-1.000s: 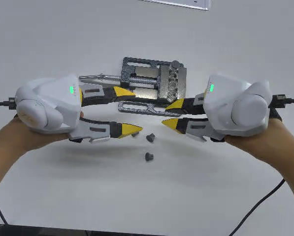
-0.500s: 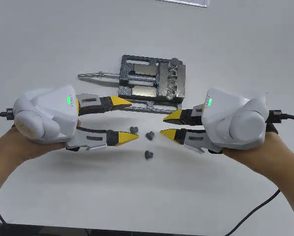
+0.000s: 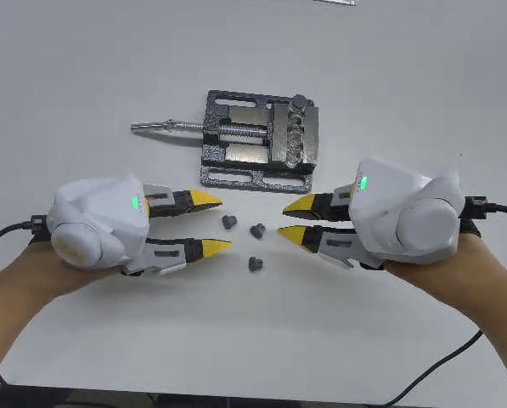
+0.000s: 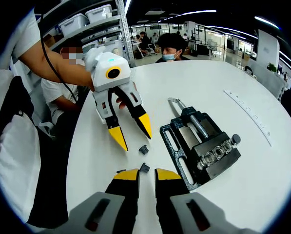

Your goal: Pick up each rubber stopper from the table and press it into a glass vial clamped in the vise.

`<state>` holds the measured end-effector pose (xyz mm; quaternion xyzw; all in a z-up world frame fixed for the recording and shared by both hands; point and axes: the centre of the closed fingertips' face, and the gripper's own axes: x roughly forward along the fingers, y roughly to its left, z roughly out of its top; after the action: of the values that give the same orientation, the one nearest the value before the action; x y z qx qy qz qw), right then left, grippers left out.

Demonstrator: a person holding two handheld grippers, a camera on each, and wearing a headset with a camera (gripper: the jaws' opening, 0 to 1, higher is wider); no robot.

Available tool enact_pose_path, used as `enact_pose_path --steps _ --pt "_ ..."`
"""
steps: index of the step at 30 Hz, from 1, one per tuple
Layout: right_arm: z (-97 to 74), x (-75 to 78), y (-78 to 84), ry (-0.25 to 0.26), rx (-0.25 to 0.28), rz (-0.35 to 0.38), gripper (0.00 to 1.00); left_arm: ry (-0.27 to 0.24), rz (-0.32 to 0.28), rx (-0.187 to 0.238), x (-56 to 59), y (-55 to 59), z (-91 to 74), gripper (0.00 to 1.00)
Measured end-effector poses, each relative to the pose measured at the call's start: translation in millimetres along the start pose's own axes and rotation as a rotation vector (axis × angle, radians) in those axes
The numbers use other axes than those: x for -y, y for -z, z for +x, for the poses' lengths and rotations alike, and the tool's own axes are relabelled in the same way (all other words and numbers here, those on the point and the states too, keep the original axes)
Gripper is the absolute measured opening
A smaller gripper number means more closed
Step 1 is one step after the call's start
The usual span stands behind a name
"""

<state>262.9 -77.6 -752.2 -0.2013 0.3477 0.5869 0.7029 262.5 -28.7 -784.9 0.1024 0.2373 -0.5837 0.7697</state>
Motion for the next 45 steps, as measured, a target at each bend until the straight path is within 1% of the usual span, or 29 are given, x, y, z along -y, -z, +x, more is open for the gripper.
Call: enact_pose_path --steps 4,12,14,18,21,26,32,35,38,41,42,45 --pt "-0.4 0.3 -0.1 -0.001 0.003 0.0 0.11 -0.033 -0.006 -0.003 -6.3 5.1 2.3 0.19" --pt "-1.3 1.6 0.7 -0.001 0.008 0.005 0.11 -0.041 -0.021 0.007 -4.3 8.6 10.4 0.17" --pt "-1.0 1.7 2.0 -0.002 0.006 0.003 0.11 -0.043 -0.018 0.0 -3.7 11.4 12.4 0.16" --pt "0.0 0.9 4.6 -0.007 0.003 0.001 0.11 -0.052 -0.016 -0.003 -4.6 12.5 13.8 0.13" --pt "1.2 0.3 7.9 -0.01 -0.002 0.001 0.12 -0.068 0.008 -0.017 -7.2 14.4 14.5 0.09" --pt "2.2 -1.0 11.1 -0.015 -0.001 0.001 0.13 -0.063 0.007 -0.017 -7.9 14.8 14.5 0.08" --pt "3.5 0.6 11.8 -0.011 0.011 0.0 0.19 -0.058 0.017 -0.027 -8.9 15.0 13.9 0.08" --pt "4.8 1.2 12.3 -0.008 0.02 -0.001 0.25 -0.056 0.023 -0.033 -9.7 14.4 13.3 0.08" --pt "5.4 -0.5 15.0 -0.012 0.021 0.0 0.28 -0.05 0.027 -0.033 -9.4 12.3 13.0 0.08" --pt "6.0 -2.0 17.7 -0.012 0.028 -0.002 0.32 -0.05 0.035 -0.038 -10.1 10.1 12.9 0.08" --pt "5.7 -3.3 17.6 -0.014 0.041 -0.005 0.34 -0.049 0.036 -0.038 -10.4 9.2 12.6 0.08" --pt "5.6 -6.6 19.3 -0.025 0.054 0.0 0.37 -0.048 0.041 -0.046 -11.0 8.2 11.5 0.08"
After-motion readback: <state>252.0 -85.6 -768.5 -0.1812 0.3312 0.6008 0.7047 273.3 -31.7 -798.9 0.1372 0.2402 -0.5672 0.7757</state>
